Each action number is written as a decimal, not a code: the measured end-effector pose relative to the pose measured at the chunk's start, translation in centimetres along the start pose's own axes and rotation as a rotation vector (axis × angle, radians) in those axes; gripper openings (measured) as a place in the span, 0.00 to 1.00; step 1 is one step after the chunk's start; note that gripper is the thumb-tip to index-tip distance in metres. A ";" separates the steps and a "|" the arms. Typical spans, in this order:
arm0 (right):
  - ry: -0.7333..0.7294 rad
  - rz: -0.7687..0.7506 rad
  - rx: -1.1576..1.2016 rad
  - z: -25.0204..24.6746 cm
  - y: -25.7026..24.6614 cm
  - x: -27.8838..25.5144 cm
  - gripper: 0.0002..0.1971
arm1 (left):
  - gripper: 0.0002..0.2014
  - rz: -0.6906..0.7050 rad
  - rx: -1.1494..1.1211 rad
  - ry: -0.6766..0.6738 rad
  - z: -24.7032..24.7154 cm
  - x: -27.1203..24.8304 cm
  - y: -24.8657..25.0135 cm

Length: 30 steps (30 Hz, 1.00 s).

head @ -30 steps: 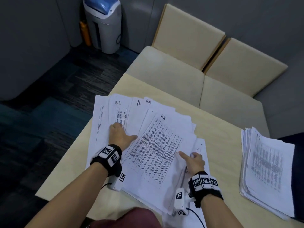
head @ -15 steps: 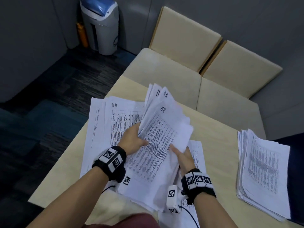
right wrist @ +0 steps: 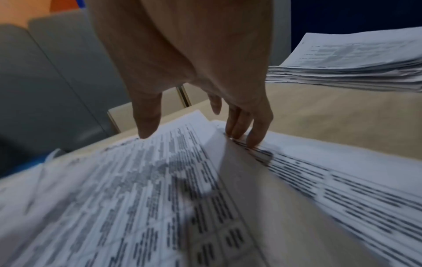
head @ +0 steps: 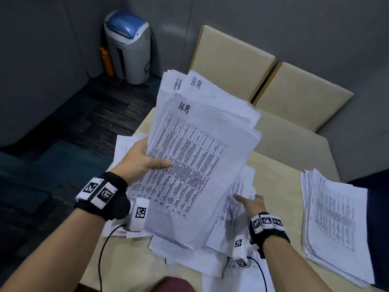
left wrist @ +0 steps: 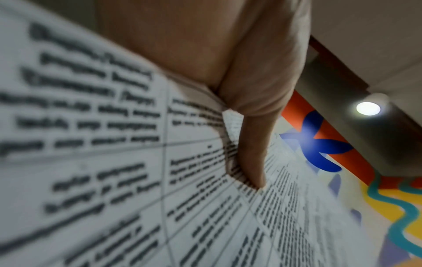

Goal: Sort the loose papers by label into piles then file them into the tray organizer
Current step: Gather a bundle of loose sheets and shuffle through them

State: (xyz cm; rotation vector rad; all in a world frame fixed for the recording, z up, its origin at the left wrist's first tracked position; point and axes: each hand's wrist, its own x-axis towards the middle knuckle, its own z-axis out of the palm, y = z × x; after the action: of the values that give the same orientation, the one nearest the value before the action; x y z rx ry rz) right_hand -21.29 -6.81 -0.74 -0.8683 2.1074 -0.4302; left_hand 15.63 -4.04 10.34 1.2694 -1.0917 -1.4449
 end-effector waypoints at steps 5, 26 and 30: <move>-0.020 0.076 -0.030 0.4 2.0 -0.2 0.49 | 0.29 -0.065 -0.106 0.096 -0.5 -1.1 -1.7; -0.347 0.147 0.666 0.9 3.2 -3.6 0.29 | 0.51 -0.281 0.671 0.170 10.9 4.3 -13.3; -0.279 0.108 0.563 1.1 2.7 -3.4 0.23 | 0.43 -0.255 0.548 0.002 11.2 4.4 -12.9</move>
State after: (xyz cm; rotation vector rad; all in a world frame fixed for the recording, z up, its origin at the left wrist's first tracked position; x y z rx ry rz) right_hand -20.09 -2.52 -1.14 -0.4512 1.6411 -0.7507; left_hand 3.25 -5.03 -2.20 1.8468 -1.4241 -1.3695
